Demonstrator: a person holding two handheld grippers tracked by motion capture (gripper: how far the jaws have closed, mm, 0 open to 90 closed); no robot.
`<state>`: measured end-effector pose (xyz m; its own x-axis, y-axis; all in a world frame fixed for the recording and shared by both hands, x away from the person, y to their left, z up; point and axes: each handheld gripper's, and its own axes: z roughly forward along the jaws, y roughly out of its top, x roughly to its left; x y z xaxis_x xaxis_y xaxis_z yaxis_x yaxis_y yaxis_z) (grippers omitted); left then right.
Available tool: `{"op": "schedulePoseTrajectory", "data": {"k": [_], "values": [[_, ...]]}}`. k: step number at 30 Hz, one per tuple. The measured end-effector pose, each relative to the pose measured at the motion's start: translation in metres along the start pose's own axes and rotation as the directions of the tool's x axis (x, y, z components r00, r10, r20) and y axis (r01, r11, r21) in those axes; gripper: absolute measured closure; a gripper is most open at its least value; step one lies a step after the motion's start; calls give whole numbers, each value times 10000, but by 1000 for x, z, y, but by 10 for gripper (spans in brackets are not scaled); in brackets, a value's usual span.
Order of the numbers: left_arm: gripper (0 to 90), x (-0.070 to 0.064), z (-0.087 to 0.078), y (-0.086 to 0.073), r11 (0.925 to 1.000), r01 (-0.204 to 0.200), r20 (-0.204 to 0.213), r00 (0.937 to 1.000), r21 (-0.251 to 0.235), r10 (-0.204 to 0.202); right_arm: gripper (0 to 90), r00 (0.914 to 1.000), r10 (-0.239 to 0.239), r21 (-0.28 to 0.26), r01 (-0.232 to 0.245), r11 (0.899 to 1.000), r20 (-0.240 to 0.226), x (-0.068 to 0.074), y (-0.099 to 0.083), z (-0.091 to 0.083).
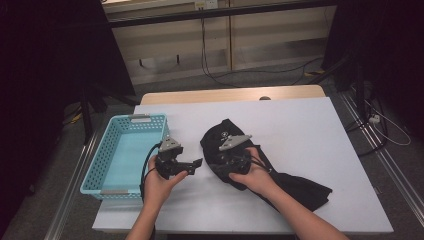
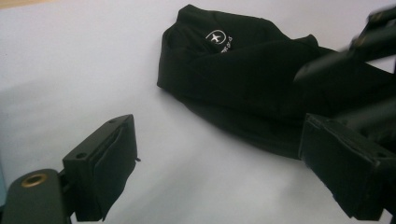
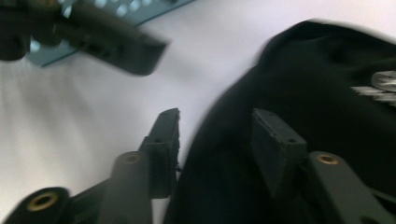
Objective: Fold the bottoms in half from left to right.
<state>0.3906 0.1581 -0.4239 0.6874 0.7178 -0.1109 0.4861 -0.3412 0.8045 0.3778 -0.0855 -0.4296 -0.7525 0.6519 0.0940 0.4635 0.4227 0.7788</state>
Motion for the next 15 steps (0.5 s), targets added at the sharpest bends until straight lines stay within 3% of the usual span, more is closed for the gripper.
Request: {"op": "schedulePoseTrajectory", "data": {"k": [3,7,11,15], "values": [[116,-1,0,0,10000,-42,9,10000,56,42,520,9988,151,-115,-146,9998,464,-15,-1,-12],[116,-1,-1,1,10000,37,9,10000,-29,-37,555,9977,339,39,-342,9994,594,-30,-7,-19],[116,0,0,0,10000,11,-22,10000,0,-11,568,9992,-123,475,106,9988,367,-26,-11,-14],[116,-1,0,0,10000,0,-9,10000,-10,0,516,9981,-616,1132,602,9918,90,-15,-16,1]]}}
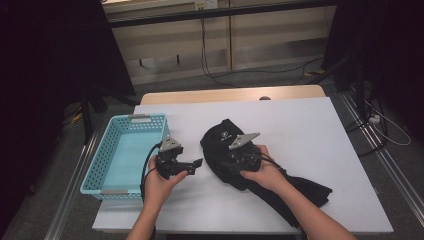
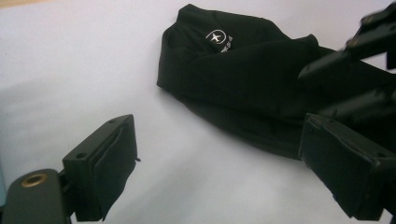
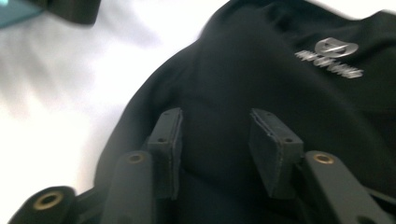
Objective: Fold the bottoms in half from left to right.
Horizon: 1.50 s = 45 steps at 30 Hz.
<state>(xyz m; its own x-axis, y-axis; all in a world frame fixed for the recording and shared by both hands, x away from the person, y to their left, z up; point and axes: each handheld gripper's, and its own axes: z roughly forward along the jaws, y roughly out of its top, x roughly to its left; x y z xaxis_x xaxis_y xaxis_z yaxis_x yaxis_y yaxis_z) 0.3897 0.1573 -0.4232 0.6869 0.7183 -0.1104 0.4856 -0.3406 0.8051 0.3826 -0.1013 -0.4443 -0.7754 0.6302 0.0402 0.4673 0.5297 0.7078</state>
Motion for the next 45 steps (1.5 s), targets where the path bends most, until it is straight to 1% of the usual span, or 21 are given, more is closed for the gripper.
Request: {"op": "schedulePoseTrajectory", "data": {"k": [1,2,4,5,6,7,9,12,18,21,24,26,28,30,32,34,35,37,39,41,45], "values": [[116,0,0,0,10000,-46,17,10000,50,46,512,9999,-124,170,123,9998,86,2,-1,3],[116,0,0,0,10000,-43,18,10000,18,43,524,9990,-290,347,279,9990,340,4,-1,6],[116,0,0,0,10000,17,25,10000,-11,-17,625,9980,-265,359,245,9991,577,3,-2,8],[116,0,-1,0,10000,37,23,10000,-10,-37,735,9981,-175,244,161,9996,590,2,-2,7],[116,0,-1,0,10000,26,8,10000,-15,-26,833,9991,-61,109,56,9999,423,-1,-2,6],[117,0,-1,0,10000,0,5,10000,-13,0,848,9986,129,-42,-127,9999,513,-4,-1,3],[116,0,-2,0,10000,30,-7,10000,-58,-30,859,9973,181,-120,-173,9998,711,-7,0,1],[116,0,-1,0,10000,30,19,10000,-40,-30,863,9952,532,-441,-496,9978,826,-16,1,-4],[117,0,1,0,10000,15,33,10000,-8,-15,864,9881,1145,-1320,-1005,9861,1027,-38,19,-18],[117,0,2,0,10000,20,66,10000,33,-21,863,9855,1341,-1509,-1176,9815,1044,-48,27,-20],[117,0,2,0,10000,30,46,10000,27,-30,859,9813,1817,-1511,-1704,9737,641,-55,27,-19],[117,1,3,0,10000,-29,25,10000,67,29,851,9824,1732,-1215,-1640,9789,693,-54,23,-15],[117,1,3,0,10000,15,6,10000,70,-15,838,9816,1789,-1177,-1703,9783,666,-52,20,-11],[116,0,3,-1,10000,5,7,10000,87,-5,832,9807,1803,-1232,-1702,9777,760,-52,21,-11],[117,-1,3,-1,10000,-14,57,10000,67,14,824,9769,1916,-1323,-1784,9750,946,-54,21,-10],[117,-1,3,0,9999,-66,48,10000,117,65,817,9747,2036,-1455,-1891,9711,923,-56,22,-10],[117,-2,3,0,9999,-73,43,10000,114,73,828,9733,2102,-1414,-1963,9703,917,-57,21,-9],[117,-2,4,0,9999,-70,59,10000,114,69,860,9744,1993,-1281,-1856,9742,1043,-57,20,-8],[117,-2,4,-1,9999,-18,94,10000,120,17,865,9736,2071,-1392,-1929,9713,963,-59,20,-8],[117,-2,5,-1,9999,-5,89,10000,101,4,867,9728,2039,-1547,-1859,9703,1096,-60,22,-9],[117,-3,6,0,10000,-1,128,9999,62,0,868,9720,1899,-1576,-1677,9732,1384,-69,30,-8]]}}
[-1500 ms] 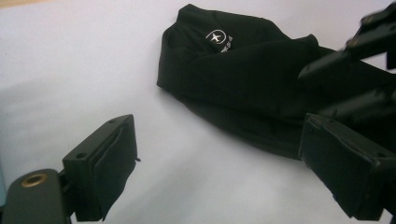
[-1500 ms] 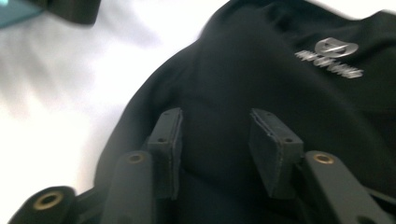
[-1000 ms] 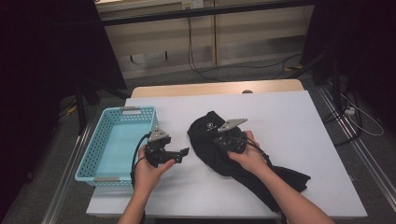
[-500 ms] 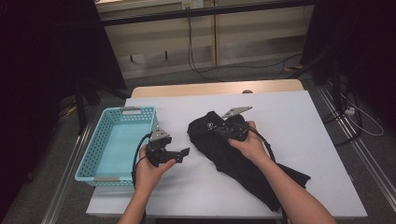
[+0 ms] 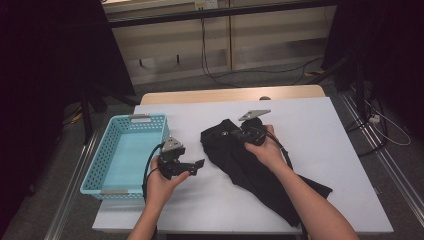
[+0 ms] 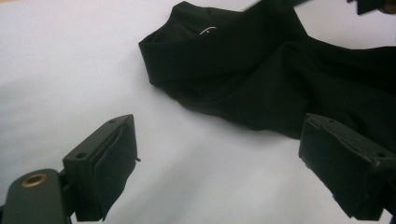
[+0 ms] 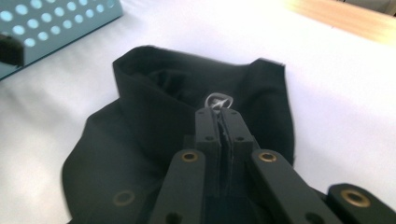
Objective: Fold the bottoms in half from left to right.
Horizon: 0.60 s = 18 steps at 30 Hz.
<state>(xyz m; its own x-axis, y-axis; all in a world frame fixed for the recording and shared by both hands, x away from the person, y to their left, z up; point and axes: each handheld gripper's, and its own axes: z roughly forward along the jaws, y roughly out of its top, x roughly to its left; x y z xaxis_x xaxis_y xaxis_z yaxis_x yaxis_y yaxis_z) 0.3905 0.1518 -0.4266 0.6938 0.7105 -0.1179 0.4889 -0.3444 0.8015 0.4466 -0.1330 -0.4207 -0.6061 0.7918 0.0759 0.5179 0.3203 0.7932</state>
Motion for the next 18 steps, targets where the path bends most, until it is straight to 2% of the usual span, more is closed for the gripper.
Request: {"op": "schedulePoseTrajectory", "data": {"k": [2,5,7,9,12,15,18], "values": [[117,0,1,0,10000,-31,7,10000,68,31,869,9998,161,-184,-159,9997,128,-8,5,5],[117,1,3,0,10000,7,12,10000,98,-7,869,9989,225,-13,-225,9997,399,-20,13,16],[117,2,4,0,9999,96,-7,10000,94,-96,868,9967,608,-156,-601,9981,528,-28,18,24],[117,3,6,0,9999,132,-61,9999,112,-132,848,9922,872,-461,-834,9955,887,-35,22,31],[117,5,7,-1,9997,211,-119,9997,138,-210,679,9846,1202,-765,-1112,9909,1267,-42,25,39],[117,8,9,0,9996,247,-163,9996,134,-245,562,9851,1167,-474,-1115,9926,1264,-41,22,39],[117,9,11,1,9992,351,-288,9990,168,-346,474,9880,973,-515,-917,9945,1196,-39,18,25]]}}
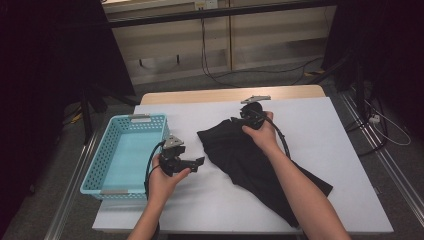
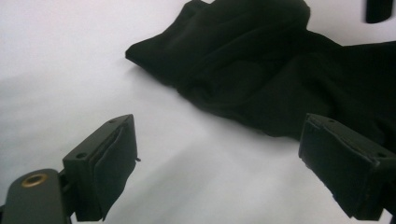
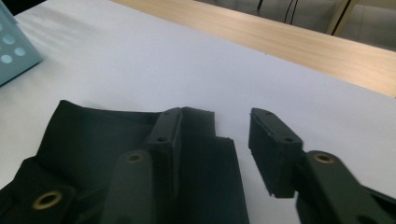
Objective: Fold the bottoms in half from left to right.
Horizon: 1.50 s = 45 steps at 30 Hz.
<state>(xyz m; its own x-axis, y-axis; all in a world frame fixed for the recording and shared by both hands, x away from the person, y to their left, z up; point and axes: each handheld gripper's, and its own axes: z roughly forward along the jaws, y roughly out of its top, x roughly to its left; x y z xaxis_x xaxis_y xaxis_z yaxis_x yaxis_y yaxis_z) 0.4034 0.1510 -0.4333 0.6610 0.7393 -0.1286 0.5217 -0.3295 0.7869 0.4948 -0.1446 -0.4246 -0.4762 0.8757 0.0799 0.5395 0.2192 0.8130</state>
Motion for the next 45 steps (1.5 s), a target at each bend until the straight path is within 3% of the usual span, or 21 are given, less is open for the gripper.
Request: {"op": "schedulePoseTrajectory", "data": {"k": [7,10,20,24,26,28,30,31,33,35,37,40,45], "values": [[122,-4,5,9,10000,-53,-115,9999,-46,52,319,9976,-361,498,391,9980,-598,10,-20,-34],[127,-4,9,13,9999,-161,-88,9998,2,161,305,9954,-689,503,723,9961,-661,19,-32,-48],[195,1,27,27,9997,172,-286,9995,144,-168,256,9812,-1651,589,1715,9834,-1002,45,-65,-84],[275,3,39,30,9992,271,-346,9991,300,-260,249,9800,-1713,548,1774,9826,-1009,45,-75,-95],[362,4,46,30,9982,411,-293,9988,443,-398,248,9800,-1743,595,1804,9818,-956,45,-79,-99],[377,4,51,30,9985,259,-530,9983,489,-233,247,9814,-1708,581,1762,9826,-879,42,-83,-102],[403,6,55,31,9977,324,-416,9987,589,-300,247,9838,-1591,586,1642,9847,-831,40,-86,-104],[420,6,58,30,9974,495,-588,9972,516,-464,247,9845,-1539,586,1591,9855,-836,39,-87,-105],[447,10,61,30,9967,435,-702,9968,692,-386,245,9851,-1526,571,1573,9859,-799,38,-89,-106],[475,12,66,29,9947,738,-695,9952,714,-688,243,9862,-1481,563,1524,9867,-747,37,-90,-108],[562,13,71,26,9905,1013,-453,9942,931,-975,242,9868,-1465,542,1503,9872,-688,36,-91,-111],[617,11,73,24,9916,1019,-587,9935,800,-973,242,9864,-1531,552,1564,9861,-598,35,-92,-112],[808,12,73,26,9891,1044,-483,9938,1035,-999,242,9883,-1428,531,1456,9879,-532,32,-93,-115]]}}
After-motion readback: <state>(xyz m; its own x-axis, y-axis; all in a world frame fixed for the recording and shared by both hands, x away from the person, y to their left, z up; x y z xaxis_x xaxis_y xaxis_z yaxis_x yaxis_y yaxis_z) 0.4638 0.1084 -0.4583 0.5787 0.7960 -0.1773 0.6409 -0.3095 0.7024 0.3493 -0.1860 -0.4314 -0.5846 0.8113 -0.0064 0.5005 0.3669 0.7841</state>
